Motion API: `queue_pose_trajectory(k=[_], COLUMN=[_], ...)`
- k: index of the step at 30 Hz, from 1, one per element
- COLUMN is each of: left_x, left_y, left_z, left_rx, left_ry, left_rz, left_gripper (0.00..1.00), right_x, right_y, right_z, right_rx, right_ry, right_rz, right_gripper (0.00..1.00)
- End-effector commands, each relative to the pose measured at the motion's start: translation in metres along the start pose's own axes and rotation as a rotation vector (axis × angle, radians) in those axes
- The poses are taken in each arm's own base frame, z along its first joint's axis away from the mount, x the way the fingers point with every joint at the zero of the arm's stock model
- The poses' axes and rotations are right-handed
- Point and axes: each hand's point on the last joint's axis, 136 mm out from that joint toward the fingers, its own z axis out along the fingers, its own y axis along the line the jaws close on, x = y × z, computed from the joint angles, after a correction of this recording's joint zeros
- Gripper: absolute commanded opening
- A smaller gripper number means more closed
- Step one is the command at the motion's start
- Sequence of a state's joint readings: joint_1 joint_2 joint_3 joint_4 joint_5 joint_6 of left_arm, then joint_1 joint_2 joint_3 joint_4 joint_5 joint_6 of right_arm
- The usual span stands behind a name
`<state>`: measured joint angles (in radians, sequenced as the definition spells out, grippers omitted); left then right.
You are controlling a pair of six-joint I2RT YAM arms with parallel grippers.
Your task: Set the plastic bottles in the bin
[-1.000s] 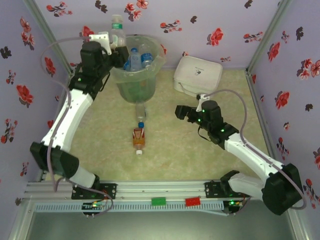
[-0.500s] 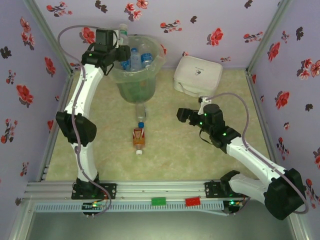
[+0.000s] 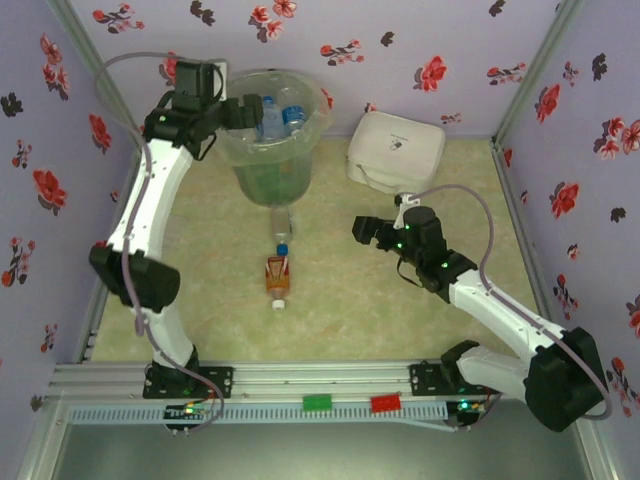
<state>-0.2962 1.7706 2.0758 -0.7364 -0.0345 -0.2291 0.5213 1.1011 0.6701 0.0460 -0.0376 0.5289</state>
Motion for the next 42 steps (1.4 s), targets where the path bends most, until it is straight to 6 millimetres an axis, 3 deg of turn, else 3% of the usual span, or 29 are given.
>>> queue_pose_trajectory(k=[1, 4, 9, 15, 18, 27, 37, 42], left_x=[0.000, 0.040, 0.138, 0.262, 0.303, 0.358, 0.400, 0.409], left_y=[-0.019, -0.023, -0.021, -0.021, -0.024, -0.042, -0.056, -0.052], left_z=[-0.043, -0.058, -0.070, -0.064, -0.056, -0.021, 0.007, 0.012], left_rx=[0.055, 0.086, 0.109, 0.099, 0.082, -0.012, -0.099, -0.120], left_ry=[-0.093, -0.090, 0.028, 0.161, 0.211, 0.350, 0.475, 0.482], left_rz=[0.012, -0.031, -0.147, -0.329, -0.366, -0.293, -0.168, -0.145], left_gripper=[1.00, 1.00, 1.00, 1.00, 1.00, 1.00, 0.99, 0.88], right_x=[-0.010, -0.007, 0.002, 0.015, 0.020, 0.030, 0.028, 0.029], right_y=[0.004, 0.003, 0.001, 0.006, 0.015, 0.030, 0.022, 0.015], right_z=[0.004, 0.009, 0.020, 0.040, 0.052, 0.074, 0.061, 0.053], right_rx=[-0.014, -0.008, -0.009, -0.064, -0.121, -0.223, -0.166, -0.138], right_ry=[-0.023, -0.004, 0.033, 0.075, 0.103, 0.155, 0.140, 0.130], right_rz=[0.018, 0.023, 0.043, 0.110, 0.147, 0.208, 0.161, 0.148], right_gripper=[1.00, 1.00, 1.00, 1.00, 1.00, 1.00, 1.00, 1.00])
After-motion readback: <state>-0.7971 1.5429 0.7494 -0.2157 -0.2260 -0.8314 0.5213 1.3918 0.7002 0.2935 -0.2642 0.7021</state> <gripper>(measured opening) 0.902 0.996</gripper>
